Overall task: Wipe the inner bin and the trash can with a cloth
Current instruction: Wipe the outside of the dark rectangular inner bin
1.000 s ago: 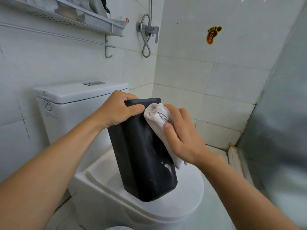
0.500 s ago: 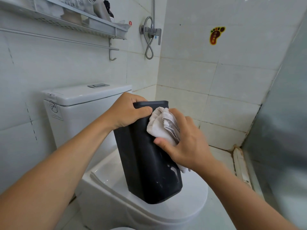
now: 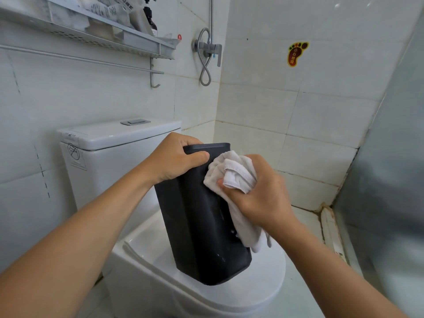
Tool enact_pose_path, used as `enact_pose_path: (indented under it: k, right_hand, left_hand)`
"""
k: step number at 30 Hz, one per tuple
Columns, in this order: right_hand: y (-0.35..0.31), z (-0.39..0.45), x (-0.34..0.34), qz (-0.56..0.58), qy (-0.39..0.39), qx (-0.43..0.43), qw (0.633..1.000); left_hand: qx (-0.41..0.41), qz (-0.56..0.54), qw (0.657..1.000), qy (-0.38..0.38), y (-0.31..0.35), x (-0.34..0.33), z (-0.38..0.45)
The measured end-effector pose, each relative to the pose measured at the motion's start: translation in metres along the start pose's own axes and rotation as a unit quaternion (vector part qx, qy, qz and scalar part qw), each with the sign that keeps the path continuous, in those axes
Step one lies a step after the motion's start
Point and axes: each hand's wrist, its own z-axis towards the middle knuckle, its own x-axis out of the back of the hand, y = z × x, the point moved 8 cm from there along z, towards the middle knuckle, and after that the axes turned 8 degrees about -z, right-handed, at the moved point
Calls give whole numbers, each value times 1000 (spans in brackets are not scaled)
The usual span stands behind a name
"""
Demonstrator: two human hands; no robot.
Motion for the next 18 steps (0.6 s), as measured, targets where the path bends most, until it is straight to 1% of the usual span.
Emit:
enact_pose_path:
  k: [3,7,10,12,15,18]
  right_hand:
    - [4,13,13,-9,41,10,999]
    - [2,14,-10,-42,27,70,996]
    - [11,12,-24,12,6,45,999]
    - [13,13,-25,44,11,33,998]
    - [10,15,-26,56,17,25,998]
    - [7,19,-24,35,20,28,999]
  left_hand:
    - [-2,-8,1000,-1,2,0,0]
    - [-9,-18,1000,0,2,0,-1]
    - [-12,-33,999,-11,0,-1,-1]
    - [-15,-36,999,-12,0,-2,-1]
    - [-13,-36,999,-5,-1,0,0]
    - [-17,-32,999,-2,-1,1,0]
